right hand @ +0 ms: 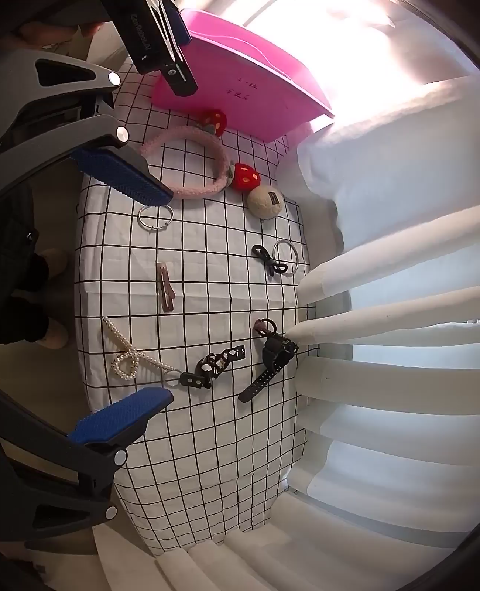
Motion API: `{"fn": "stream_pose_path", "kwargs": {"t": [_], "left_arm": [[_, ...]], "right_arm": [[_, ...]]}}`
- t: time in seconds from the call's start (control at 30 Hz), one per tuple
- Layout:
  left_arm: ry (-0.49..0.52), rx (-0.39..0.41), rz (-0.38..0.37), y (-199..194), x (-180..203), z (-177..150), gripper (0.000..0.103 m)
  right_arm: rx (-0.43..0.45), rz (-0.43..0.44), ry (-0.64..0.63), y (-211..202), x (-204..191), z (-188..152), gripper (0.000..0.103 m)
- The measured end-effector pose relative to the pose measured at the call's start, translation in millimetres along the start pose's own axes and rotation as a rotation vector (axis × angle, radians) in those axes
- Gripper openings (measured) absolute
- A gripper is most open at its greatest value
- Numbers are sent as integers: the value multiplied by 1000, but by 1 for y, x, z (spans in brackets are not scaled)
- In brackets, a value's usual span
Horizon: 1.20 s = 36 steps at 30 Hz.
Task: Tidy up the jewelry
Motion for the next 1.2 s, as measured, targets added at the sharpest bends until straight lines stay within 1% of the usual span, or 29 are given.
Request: {"fn": "stream_pose_path", "kwargs": {"t": [0.4, 0.43, 0.6, 0.8, 1.2], "left_arm": [[-3, 9, 4, -2, -7, 0, 97], [-2, 10, 3, -3, -7, 0, 97], [-2, 8, 14, -3, -6, 2, 97], [-11, 9, 12, -4, -8, 3, 97], [-14, 12, 13, -3, -9, 2, 97]], "right_arm": [[-2, 2, 0, -7, -8, -4, 94], [-1, 2, 2, -1, -2, -1, 94], [-2, 3, 3, -1, -2, -1, 94], [0, 3, 4, -2, -9, 1, 94], [0, 10, 4, -2, -7, 2, 94]]}}
Point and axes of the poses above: each gripper's, at about its wrist camera, not at the fingertips, and y roughly the way its jaws point, x to its right, z to its top, the point moved 5 cm from there along y, roughly the way its jaws point, and after that the axes turned 15 degrees about z, right-handed, at the moved point
